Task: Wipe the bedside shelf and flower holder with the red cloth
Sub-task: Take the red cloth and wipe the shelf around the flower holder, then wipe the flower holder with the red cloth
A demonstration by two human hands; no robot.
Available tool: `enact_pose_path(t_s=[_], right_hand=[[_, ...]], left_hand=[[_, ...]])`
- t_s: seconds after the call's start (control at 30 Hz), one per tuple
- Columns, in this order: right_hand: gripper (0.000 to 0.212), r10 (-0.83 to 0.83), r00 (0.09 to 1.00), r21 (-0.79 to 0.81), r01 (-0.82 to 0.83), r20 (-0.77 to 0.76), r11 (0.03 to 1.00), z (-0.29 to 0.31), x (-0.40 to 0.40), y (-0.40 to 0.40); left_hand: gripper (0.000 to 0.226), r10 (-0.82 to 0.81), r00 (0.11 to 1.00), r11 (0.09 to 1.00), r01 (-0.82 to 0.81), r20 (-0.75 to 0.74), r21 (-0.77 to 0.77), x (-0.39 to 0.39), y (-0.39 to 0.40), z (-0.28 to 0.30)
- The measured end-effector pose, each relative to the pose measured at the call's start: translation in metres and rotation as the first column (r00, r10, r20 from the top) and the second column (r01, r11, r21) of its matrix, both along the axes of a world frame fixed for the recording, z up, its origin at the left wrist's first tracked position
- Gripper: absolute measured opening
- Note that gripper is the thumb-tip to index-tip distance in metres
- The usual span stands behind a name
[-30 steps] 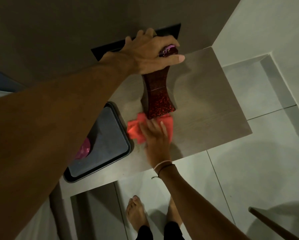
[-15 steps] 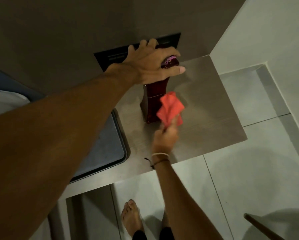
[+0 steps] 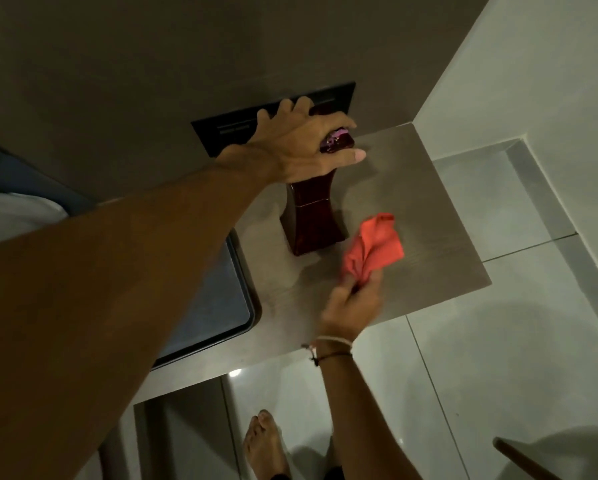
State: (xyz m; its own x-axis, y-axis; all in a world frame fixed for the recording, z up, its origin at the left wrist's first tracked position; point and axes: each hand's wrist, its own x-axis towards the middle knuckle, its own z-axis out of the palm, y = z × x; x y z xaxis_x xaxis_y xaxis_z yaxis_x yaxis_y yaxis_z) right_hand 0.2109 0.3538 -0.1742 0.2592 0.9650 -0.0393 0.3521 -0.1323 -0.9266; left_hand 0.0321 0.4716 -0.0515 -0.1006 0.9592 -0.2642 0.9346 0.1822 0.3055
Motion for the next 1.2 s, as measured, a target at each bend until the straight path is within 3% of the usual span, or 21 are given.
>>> enact_pose_path(t_s=[0.1, 0.23, 0.3, 0.33, 0.4, 0.47, 0.53, 0.57, 0.63, 0.7, 0.8, 0.87, 0.93, 1.0, 1.03, 1.1, 1.2], right_hand=[[0.06, 0.254, 0.963, -0.129, -0.241, 0.094, 0.962, -0.01, -0.02, 0.005], [0.055, 0.498, 0.849, -0.028, -0.501, 0.18, 0.865, -0.024, -0.01, -0.026], [0.051, 0.617, 0.781, -0.095, -0.61, 0.094, 0.787, -0.023, 0.011, -0.037], [0.048, 0.613, 0.79, -0.147, -0.608, -0.017, 0.78, -0.019, 0.022, -0.04], [0.034, 0.428, 0.876, -0.226, -0.473, -0.222, 0.851, -0.007, 0.039, -0.038], [0.025, 0.097, 0.923, -0.313, -0.223, -0.373, 0.923, 0.004, 0.056, -0.026], [0.024, -0.245, 0.788, -0.435, -0.033, -0.565, 0.9, 0.018, 0.073, -0.008], [0.024, -0.331, 0.697, -0.473, -0.015, -0.636, 0.881, 0.025, 0.08, 0.0], [0.029, -0.359, 0.586, -0.482, -0.062, -0.726, 0.874, 0.041, 0.091, 0.016], [0.04, -0.315, 0.589, -0.466, -0.121, -0.744, 0.876, 0.058, 0.097, 0.027], [0.035, -0.162, 0.73, -0.39, -0.153, -0.664, 0.908, 0.082, 0.092, 0.045], [0.034, 0.091, 0.803, -0.148, -0.218, -0.589, 0.965, 0.099, 0.078, 0.057], [0.036, 0.35, 0.848, 0.091, -0.343, -0.399, 0.935, 0.107, 0.06, 0.062], [0.034, 0.361, 0.923, 0.091, -0.352, -0.129, 0.932, 0.109, 0.04, 0.061], [0.038, 0.389, 0.921, 0.079, -0.389, 0.009, 0.918, 0.108, 0.031, 0.056], [0.052, 0.498, 0.833, 0.067, -0.526, 0.241, 0.848, 0.103, 0.015, 0.043], [0.054, 0.486, 0.743, 0.148, -0.603, 0.46, 0.784, 0.094, 0.005, 0.029]], left_hand=[[0.073, -0.005, 1.0, 1.0, 0.005, 0.007, 0.01, 0.002, 0.001, 0.0], [0.079, -0.029, 0.999, 1.0, 0.029, -0.046, 0.007, 0.007, -0.005, 0.002], [0.079, -0.039, 0.996, 0.999, 0.041, -0.081, 0.024, 0.014, -0.012, 0.001], [0.08, -0.044, 0.994, 0.998, 0.048, -0.102, 0.036, 0.019, -0.016, 0.0], [0.083, -0.052, 0.984, 0.996, 0.065, -0.171, 0.068, 0.031, -0.027, -0.004], [0.089, -0.076, 0.966, 0.988, 0.106, -0.249, 0.11, 0.044, -0.04, -0.01], [0.096, -0.094, 0.956, 0.98, 0.137, -0.28, 0.141, 0.053, -0.051, -0.015], [0.102, -0.083, 0.96, 0.98, 0.128, -0.267, 0.154, 0.056, -0.054, -0.016], [0.118, -0.032, 0.983, 0.981, 0.065, -0.182, 0.18, 0.056, -0.058, -0.013], [0.137, 0.037, 0.999, 0.984, -0.032, -0.023, 0.175, 0.05, -0.069, -0.01], [0.154, 0.151, 0.948, 0.976, -0.188, 0.28, 0.11, 0.031, -0.096, -0.011], [0.157, 0.21, 0.871, 0.963, -0.264, 0.445, 0.063, 0.02, -0.113, -0.015], [0.151, 0.216, 0.819, 0.952, -0.297, 0.532, 0.07, 0.017, -0.122, -0.022], [0.144, 0.21, 0.791, 0.937, -0.331, 0.575, 0.113, 0.018, -0.123, -0.031], [0.14, 0.21, 0.779, 0.925, -0.355, 0.591, 0.139, 0.018, -0.122, -0.035], [0.133, 0.202, 0.77, 0.9, -0.389, 0.605, 0.196, 0.017, -0.119, -0.04], [0.125, 0.17, 0.769, 0.88, -0.4, 0.616, 0.256, 0.015, -0.117, -0.043]])
